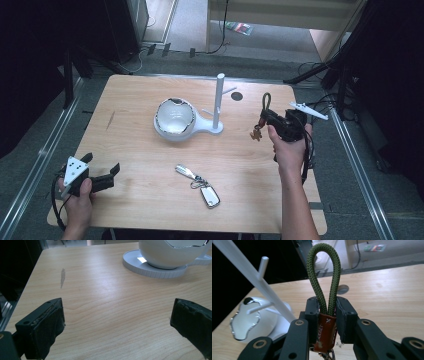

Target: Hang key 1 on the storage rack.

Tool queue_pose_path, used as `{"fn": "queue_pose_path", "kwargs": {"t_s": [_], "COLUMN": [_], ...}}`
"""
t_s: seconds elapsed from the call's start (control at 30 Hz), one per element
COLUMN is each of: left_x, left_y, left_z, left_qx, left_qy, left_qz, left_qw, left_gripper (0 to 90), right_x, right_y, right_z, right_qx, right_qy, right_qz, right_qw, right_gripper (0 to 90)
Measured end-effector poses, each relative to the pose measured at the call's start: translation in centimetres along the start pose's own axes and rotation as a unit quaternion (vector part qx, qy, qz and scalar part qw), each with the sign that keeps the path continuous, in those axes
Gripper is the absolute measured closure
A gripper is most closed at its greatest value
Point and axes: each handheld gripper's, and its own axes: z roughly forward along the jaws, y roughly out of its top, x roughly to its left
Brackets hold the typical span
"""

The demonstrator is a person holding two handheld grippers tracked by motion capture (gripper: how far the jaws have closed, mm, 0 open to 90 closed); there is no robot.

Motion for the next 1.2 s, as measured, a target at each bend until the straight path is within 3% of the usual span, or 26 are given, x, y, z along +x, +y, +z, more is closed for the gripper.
{"fn": "queue_pose_path", "kwargs": {"t_s": [0.27, 0.43, 0.6, 0.83, 1.07, 1.2], "left_x": [-0.2, -0.5, -0.5, -0.8, -0.8, -0.8], "left_y": [-0.1, -0.2, -0.2, -0.1, -0.1, -0.1], "left_z": [-0.3, -0.5, -0.4, -0.3, -0.2, -0.2], "left_qx": [-0.009, -0.018, -0.016, -0.005, -0.001, -0.001], "left_qy": [0.002, 0.01, 0.01, 0.007, 0.002, 0.001], "left_qz": [0.008, 0.016, 0.015, 0.036, 0.034, 0.037], "left_qw": [0.9999, 0.9997, 0.9997, 0.9993, 0.9994, 0.9993], "left_gripper": [0.0, 0.0, 0.0, 0.0, 0.0, 0.0], "right_x": [-0.7, -1.1, -1.2, -0.7, 0.0, 0.4], "right_y": [1.0, 1.8, 2.4, 3.0, 2.7, 2.6], "right_z": [-0.3, 0.3, 0.4, 1.0, 2.3, 2.5], "right_qx": [-0.026, -0.016, -0.025, -0.033, -0.023, -0.034], "right_qy": [0.05, 0.062, 0.074, 0.111, 0.133, 0.143], "right_qz": [0.016, -0.009, -0.021, -0.041, -0.057, -0.068], "right_qw": [0.9983, 0.9979, 0.9968, 0.9925, 0.9892, 0.9869], "right_gripper": [73.8, 73.6, 73.6, 73.5, 72.9, 72.5]}}
